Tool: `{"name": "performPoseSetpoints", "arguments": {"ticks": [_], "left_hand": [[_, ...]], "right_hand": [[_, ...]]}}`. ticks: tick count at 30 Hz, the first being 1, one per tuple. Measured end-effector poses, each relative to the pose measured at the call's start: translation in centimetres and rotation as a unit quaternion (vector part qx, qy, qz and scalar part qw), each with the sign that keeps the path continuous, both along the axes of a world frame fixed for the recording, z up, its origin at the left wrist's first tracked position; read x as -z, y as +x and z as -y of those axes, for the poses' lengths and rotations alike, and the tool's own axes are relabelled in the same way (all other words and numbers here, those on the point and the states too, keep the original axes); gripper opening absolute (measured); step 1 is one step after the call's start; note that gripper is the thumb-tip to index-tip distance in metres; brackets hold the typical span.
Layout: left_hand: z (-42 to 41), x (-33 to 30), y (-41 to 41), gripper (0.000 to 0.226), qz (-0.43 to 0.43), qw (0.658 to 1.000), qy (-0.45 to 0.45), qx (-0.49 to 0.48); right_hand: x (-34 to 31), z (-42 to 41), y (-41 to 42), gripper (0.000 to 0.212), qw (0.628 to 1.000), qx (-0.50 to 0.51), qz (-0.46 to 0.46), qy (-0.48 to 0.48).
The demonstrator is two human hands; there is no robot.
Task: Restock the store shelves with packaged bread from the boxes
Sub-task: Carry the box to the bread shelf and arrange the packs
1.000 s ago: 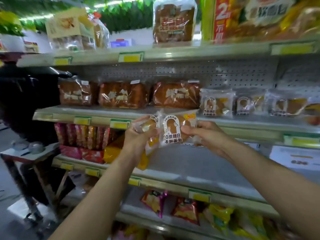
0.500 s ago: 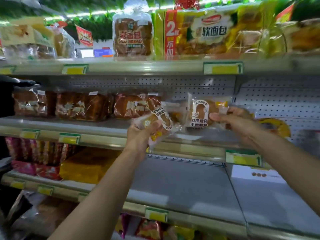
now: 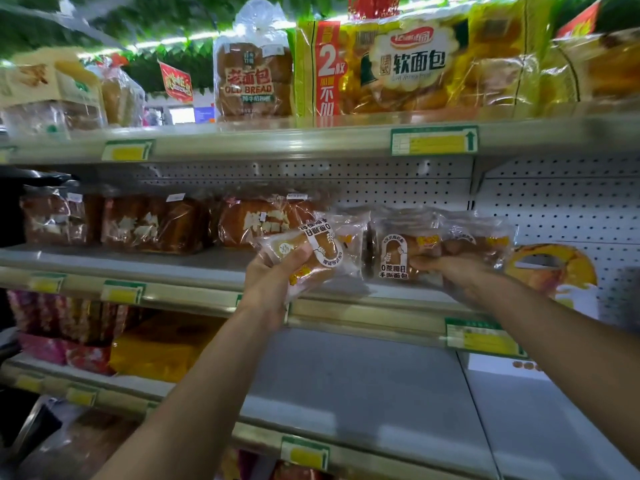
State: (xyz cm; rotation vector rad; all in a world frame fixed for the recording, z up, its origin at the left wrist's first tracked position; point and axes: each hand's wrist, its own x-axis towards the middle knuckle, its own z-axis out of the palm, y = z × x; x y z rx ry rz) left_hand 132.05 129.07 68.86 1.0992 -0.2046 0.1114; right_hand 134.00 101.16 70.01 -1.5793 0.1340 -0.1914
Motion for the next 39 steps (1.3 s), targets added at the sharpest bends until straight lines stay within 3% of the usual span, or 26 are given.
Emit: {"name": "performPoseSetpoints", "arguments": {"ticks": [2, 6, 10, 13, 15, 17, 19, 21, 23, 26, 27, 31, 35, 39], "left_hand": [[0.2, 0.1, 0.0, 0.036, 0.004, 1.0, -0.005, 0.006], [0.6, 0.2, 0.0, 0.052, 0.004, 1.0, -0.004, 0.014], [0.9, 0.4, -0.1, 0.056, 0.005, 1.0, 0.001, 0.018], [0.9, 0.4, -0.2, 0.057, 0.001, 1.0, 0.003, 0.021], [1.0, 0.2, -0.5, 0.056, 0.0, 1.0, 0.005, 0.03], [1.2, -0.1, -0.6, 0.053, 0.01, 0.999, 0.005, 0.036], [1.8, -0.5, -0.9, 0.049, 0.014, 0.999, -0.012, 0.05], [2.7, -0.9, -1.2, 0.048, 0.01, 0.997, -0.04, 0.067], [4.1, -1.2, -1.3, 0.055, 0.001, 0.994, -0.081, 0.068], [6.7, -1.4, -1.5, 0.067, -0.016, 0.987, -0.153, 0.047], [7.6, -1.4, -1.7, 0.066, -0.022, 0.985, -0.163, 0.045], [10.1, -0.9, -2.3, 0.058, -0.05, 0.99, -0.117, 0.058], [10.4, -1.1, -2.4, 0.062, -0.036, 0.998, -0.019, 0.042], [10.6, -2.1, -2.3, 0.065, 0.01, 0.999, 0.04, -0.006]], "right_hand": [[0.1, 0.1, 0.4, 0.047, 1.0, -0.005, 0.001, -0.001], [0.1, 0.1, 0.7, 0.06, 1.0, -0.004, 0.005, -0.008], [0.3, 0.2, 1.0, 0.046, 0.996, 0.036, 0.005, -0.086], [0.6, 0.5, 1.3, 0.056, 0.989, 0.045, -0.022, -0.143], [0.8, 0.7, 1.3, 0.057, 0.99, 0.061, -0.014, -0.129], [0.4, 0.5, 0.8, 0.06, 0.974, 0.147, 0.071, -0.155], [-0.8, 0.3, -0.8, 0.056, 0.918, 0.25, 0.189, -0.242], [-1.9, -1.0, -3.0, 0.039, 0.929, 0.186, 0.246, -0.203], [-2.0, -3.1, -4.9, 0.033, 0.966, 0.047, 0.19, -0.171], [-1.0, -5.8, -6.0, 0.067, 0.986, -0.086, 0.063, -0.132], [-0.8, -6.5, -6.2, 0.065, 0.989, -0.093, 0.057, -0.096], [-1.0, -7.3, -6.1, 0.012, 0.993, -0.072, 0.086, 0.046], [-1.5, -4.6, -6.7, 0.027, 0.992, -0.072, 0.092, 0.053], [-2.8, -0.1, -7.4, 0.052, 0.994, -0.016, 0.075, -0.076]]}}
